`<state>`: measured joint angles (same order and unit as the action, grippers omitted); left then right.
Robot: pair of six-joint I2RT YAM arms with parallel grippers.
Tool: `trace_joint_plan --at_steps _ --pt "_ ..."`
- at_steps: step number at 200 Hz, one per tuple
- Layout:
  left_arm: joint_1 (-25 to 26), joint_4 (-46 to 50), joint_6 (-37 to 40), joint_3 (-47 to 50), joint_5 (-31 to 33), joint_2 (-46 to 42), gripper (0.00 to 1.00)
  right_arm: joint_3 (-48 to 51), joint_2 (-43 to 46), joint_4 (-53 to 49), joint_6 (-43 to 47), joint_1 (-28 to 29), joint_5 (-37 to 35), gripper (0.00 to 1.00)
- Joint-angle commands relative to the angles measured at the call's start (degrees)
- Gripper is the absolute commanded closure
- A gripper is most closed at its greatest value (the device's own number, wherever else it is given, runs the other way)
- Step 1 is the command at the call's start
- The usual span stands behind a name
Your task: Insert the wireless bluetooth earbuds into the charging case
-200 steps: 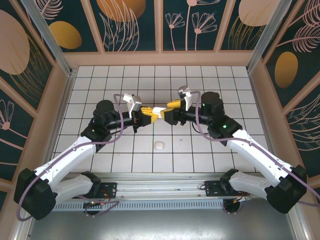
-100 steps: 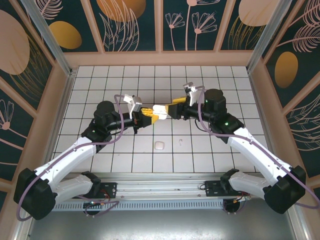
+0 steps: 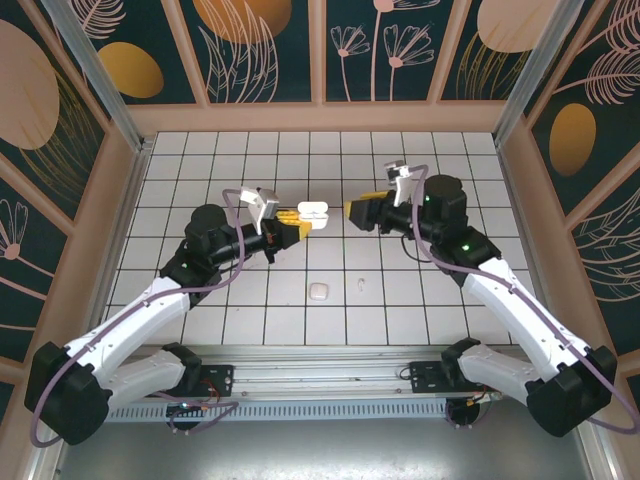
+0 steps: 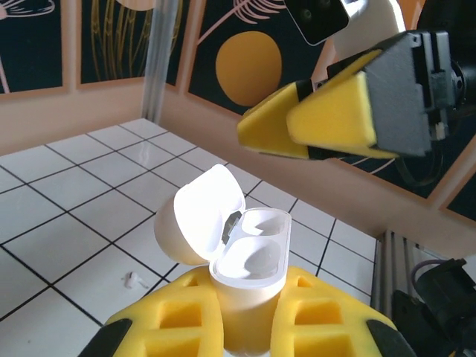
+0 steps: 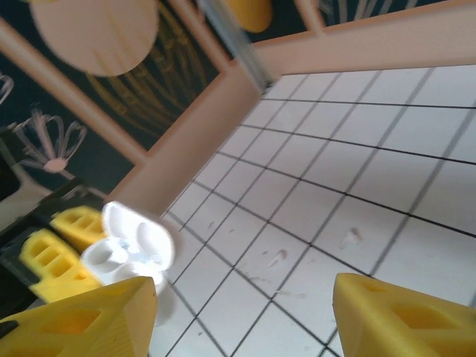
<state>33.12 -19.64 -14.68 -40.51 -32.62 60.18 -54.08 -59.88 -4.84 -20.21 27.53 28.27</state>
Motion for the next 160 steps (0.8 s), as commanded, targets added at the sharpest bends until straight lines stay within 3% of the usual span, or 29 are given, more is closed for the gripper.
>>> trace_joint_plan --at_steps 1,22,72,160 --pt "0.19 0.84 0.28 1.47 3.21 -0.81 1.0 -1.21 -0.98 -4.4 -3.98 -4.75 -0.83 0.36" --pt "0.19 0.33 -0.17 2.83 2.8 -0.55 1.0 -2.3 -5.42 -10.28 -3.1 -7.5 -2.16 0.36" --pt "0.18 -4.07 -2.41 6.49 0.85 1.71 1.0 -9.02 -22.46 -21.21 2.36 -7.7 -10.69 0.4" --pt "0.16 -11.17 -2.2 3.73 -2.96 12.29 1.0 -19.28 -37.66 -26.48 10.3 -8.79 -10.97 0.41"
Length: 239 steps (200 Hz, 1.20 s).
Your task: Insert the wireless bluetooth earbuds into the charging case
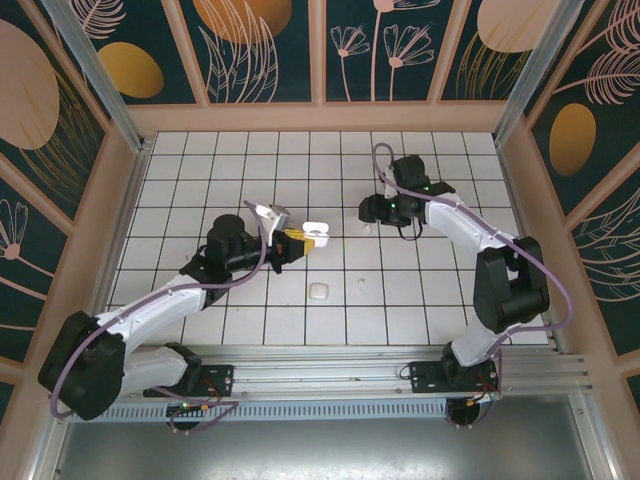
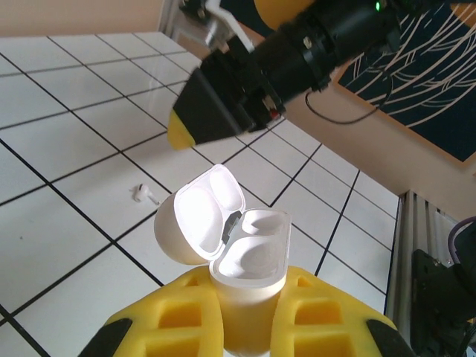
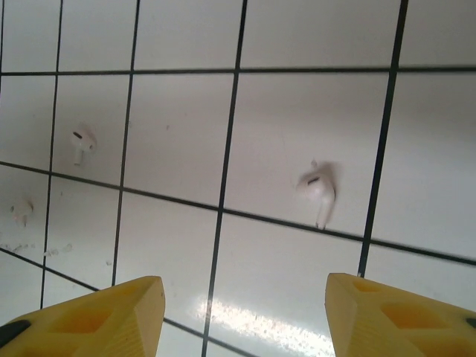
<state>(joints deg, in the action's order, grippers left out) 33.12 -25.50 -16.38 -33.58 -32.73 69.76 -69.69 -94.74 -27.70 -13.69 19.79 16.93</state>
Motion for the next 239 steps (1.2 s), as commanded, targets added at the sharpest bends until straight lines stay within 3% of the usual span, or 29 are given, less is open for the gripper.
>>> trace_joint_plan --at_steps 1,44,77,121,239 --pt "0.22 -5.55 -0.67 -3.31 -2.95 2.87 1.0 -3.77 -2.99 -3.69 3.86 -1.11 0.55 0.41" --pt "0.18 -12.17 -7.76 -5.8 -2.3 7.12 1.0 -6.34 -8.03 -6.6 6.4 -1.6 -0.41 0.42" --pt "0.18 -11.35 -6.81 -7.25 0.47 8.16 1.0 -5.35 -10.08 -6.54 8.49 -1.69 -0.55 0.48" --pt "0.19 -12.34 -7.34 -6.2 3.31 8.47 1.0 -6.99 -13.61 -8.07 13.35 -1.77 -6.61 0.5" --pt "0.13 -8.48 -6.76 -4.73 7.47 6.94 1.0 -15.56 -22.56 -10.56 16.27 1.21 -7.85 0.53"
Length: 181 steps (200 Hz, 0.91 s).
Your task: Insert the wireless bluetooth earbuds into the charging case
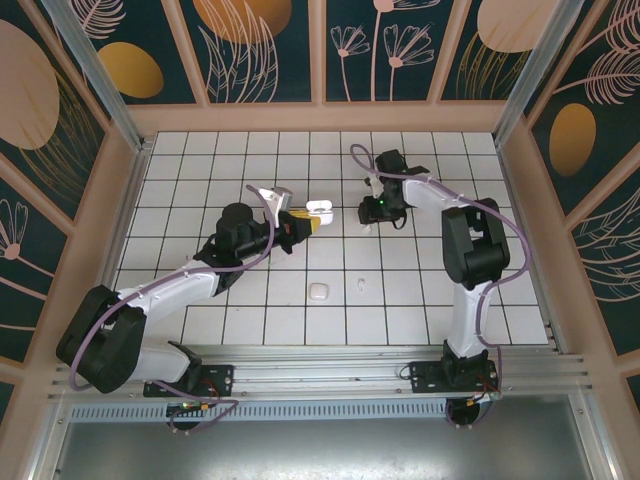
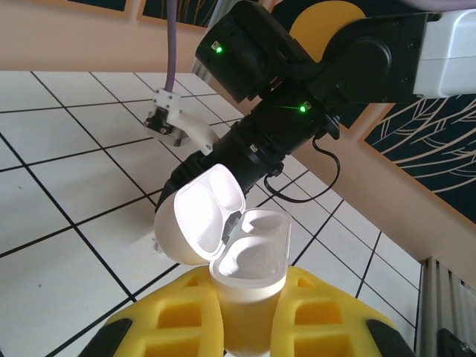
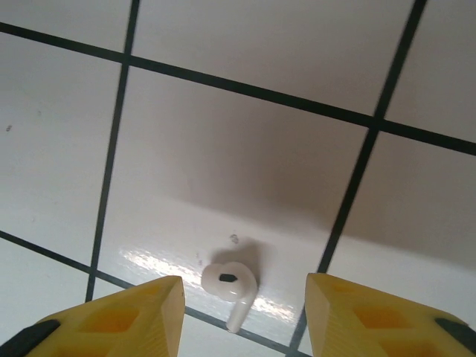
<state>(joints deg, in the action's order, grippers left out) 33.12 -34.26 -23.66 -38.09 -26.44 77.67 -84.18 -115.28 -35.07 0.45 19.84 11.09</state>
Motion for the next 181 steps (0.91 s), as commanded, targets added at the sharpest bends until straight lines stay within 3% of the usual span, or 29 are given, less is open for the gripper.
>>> trace_joint_plan --at_steps 1,181 --pt "0.16 0.31 0.53 -0.23 1.19 -0.96 1.0 -1.07 -1.99 -3.22 2.16 1.21 -2.02 0.53" --pt "0.19 2.11 0.99 -0.1 1.02 -1.17 1.0 -4.81 -5.64 -6.24 2.19 2.95 -3.36 0.58"
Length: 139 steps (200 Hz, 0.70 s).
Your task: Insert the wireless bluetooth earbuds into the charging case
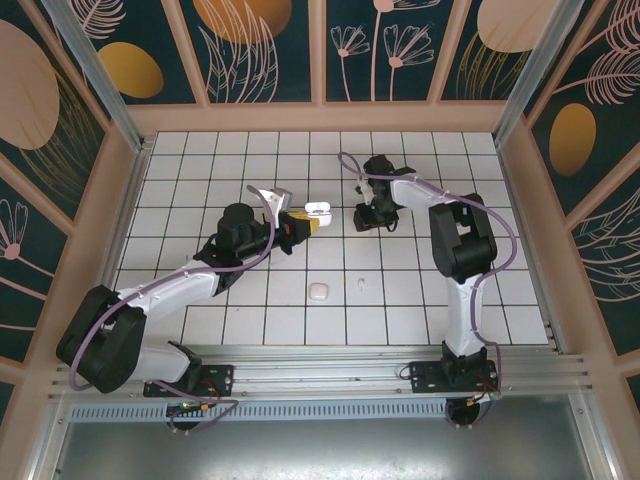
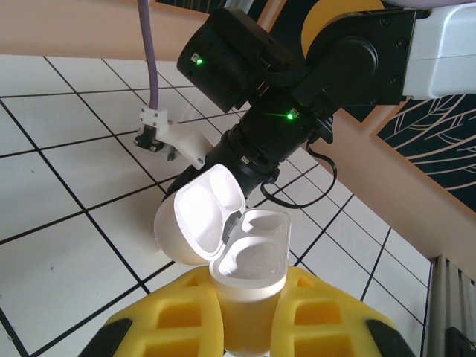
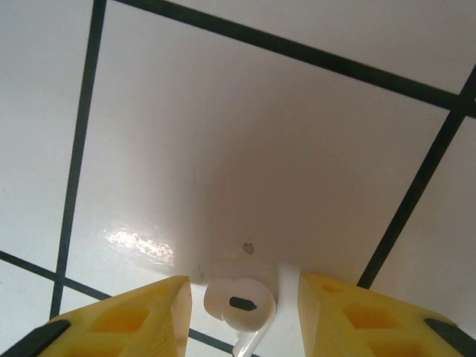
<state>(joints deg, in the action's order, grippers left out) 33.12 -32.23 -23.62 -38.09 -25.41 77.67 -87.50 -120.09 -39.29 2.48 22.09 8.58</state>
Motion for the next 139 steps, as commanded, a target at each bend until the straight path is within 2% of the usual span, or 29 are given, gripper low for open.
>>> trace_joint_plan --at_steps 1,102,139 --pt "0.19 0.07 0.94 -0.08 0.04 -1.19 1.0 -1.46 -0.88 -2.02 0.16 0.73 -0.84 0.58" --pt "0.16 0.21 0.51 0.03 -0.17 -1.12 1.0 -2.4 -3.14 -3.07 -0.98 1.55 -1.63 0.6" --pt "0.19 0.23 0.5 0.22 -0.16 -1.22 1.0 -2.76 -3.82 -3.52 -1.94 1.53 -2.29 0.65"
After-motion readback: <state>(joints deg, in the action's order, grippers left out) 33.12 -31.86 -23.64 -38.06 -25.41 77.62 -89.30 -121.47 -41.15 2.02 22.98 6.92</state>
